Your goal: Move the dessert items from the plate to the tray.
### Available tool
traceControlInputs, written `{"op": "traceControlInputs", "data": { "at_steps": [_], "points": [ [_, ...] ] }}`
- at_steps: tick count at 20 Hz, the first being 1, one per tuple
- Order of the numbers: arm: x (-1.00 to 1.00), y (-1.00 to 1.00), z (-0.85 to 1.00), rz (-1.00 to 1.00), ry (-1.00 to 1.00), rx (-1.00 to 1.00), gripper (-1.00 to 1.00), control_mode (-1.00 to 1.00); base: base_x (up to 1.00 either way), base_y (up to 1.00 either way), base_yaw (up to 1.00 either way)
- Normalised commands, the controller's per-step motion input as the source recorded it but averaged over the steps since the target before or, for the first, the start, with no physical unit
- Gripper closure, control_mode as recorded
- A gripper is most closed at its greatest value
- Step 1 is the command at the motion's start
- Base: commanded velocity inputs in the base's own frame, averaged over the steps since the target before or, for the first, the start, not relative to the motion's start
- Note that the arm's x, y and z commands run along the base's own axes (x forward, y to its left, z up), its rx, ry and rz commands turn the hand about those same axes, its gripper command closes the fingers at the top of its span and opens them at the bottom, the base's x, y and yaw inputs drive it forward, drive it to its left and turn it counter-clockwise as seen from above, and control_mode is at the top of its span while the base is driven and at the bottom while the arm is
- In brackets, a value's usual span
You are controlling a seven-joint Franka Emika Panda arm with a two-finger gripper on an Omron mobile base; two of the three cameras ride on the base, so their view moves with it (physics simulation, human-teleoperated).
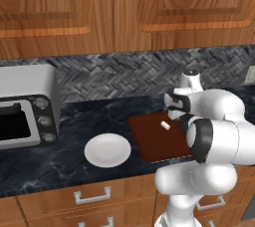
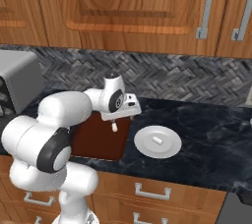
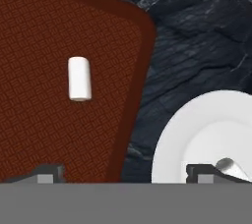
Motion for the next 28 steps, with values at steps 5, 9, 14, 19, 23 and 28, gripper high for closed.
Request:
{"op": "traceControlInputs", "data": {
  "at_steps": [5,9,14,19,23,28],
  "points": [
    [-0.42,-0.97,0.51,0.17,-0.08,0.0,-1.0,-1.0,0.0,0.0,0.0],
    [-0.04,-0.91,0.14,0.25,-0.04,0.03,-1.0,-1.0,0.0,0.0,0.0],
    [0.41,-0.55,0.0,0.06,0.03,0.08,-1.0,-1.0,0.0,0.0,0.0],
    [0.3,-0.26,-0.04,0.01,0.12,-0.2,-1.0,-1.0,0.0,0.0,0.0],
    [-0.03,-0.1,-0.22,0.01,0.11,-0.13,-1.0,-1.0,0.0,0.0,0.0],
    [-0.14,0.0,-0.25,0.0,0.03,0.01,-1.0,-1.0,0.0,0.0,0.0]
  ]
}}
